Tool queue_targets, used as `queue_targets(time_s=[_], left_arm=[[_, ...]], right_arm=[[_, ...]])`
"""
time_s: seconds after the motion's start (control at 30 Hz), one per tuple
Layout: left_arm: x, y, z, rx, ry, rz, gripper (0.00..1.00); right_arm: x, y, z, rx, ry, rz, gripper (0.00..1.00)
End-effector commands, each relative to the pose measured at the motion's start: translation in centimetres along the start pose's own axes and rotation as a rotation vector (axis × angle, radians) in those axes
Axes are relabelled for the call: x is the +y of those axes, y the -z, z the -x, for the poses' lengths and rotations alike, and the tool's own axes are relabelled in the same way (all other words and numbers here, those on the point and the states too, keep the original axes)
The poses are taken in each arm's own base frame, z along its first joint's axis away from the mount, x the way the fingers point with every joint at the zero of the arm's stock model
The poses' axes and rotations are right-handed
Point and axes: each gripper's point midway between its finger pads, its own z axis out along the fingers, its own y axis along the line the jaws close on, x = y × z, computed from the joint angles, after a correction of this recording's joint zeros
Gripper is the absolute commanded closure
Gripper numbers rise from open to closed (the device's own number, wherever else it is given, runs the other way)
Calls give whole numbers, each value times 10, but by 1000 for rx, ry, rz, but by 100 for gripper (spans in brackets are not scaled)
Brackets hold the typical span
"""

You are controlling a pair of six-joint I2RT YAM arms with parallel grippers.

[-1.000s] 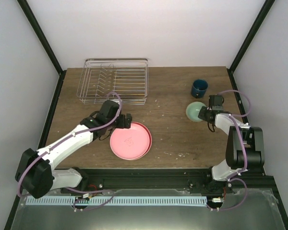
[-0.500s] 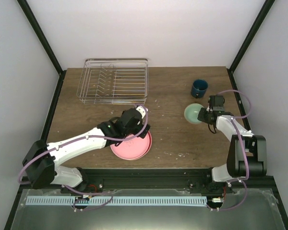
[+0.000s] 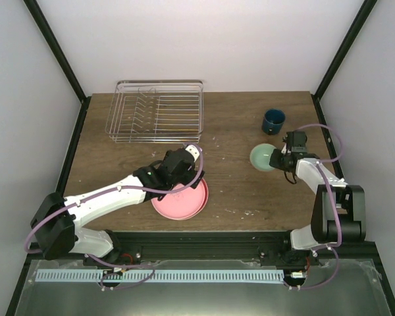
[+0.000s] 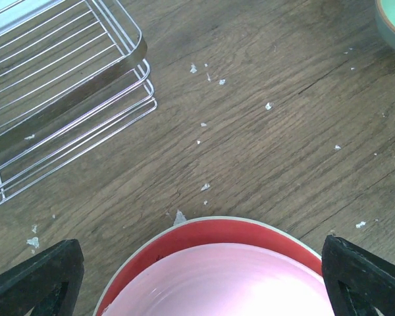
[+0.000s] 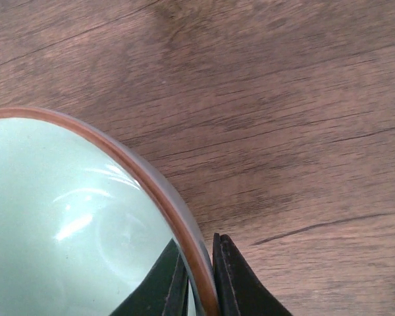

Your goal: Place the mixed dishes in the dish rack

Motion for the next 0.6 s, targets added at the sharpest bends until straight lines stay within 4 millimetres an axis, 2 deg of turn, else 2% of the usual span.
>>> queue_targets(time_s=[0.0,0.27,0.57], left_arm=[[7,9,7,-22,-10,26,0],[12,12,1,-14,-6,47,0],[11,10,-4,-3,5,41,0]], right_arm=[[36,10,26,-58,30,136,99],[93,2,10,11,116,253,99],[122,-10,9,34,118,308,99]])
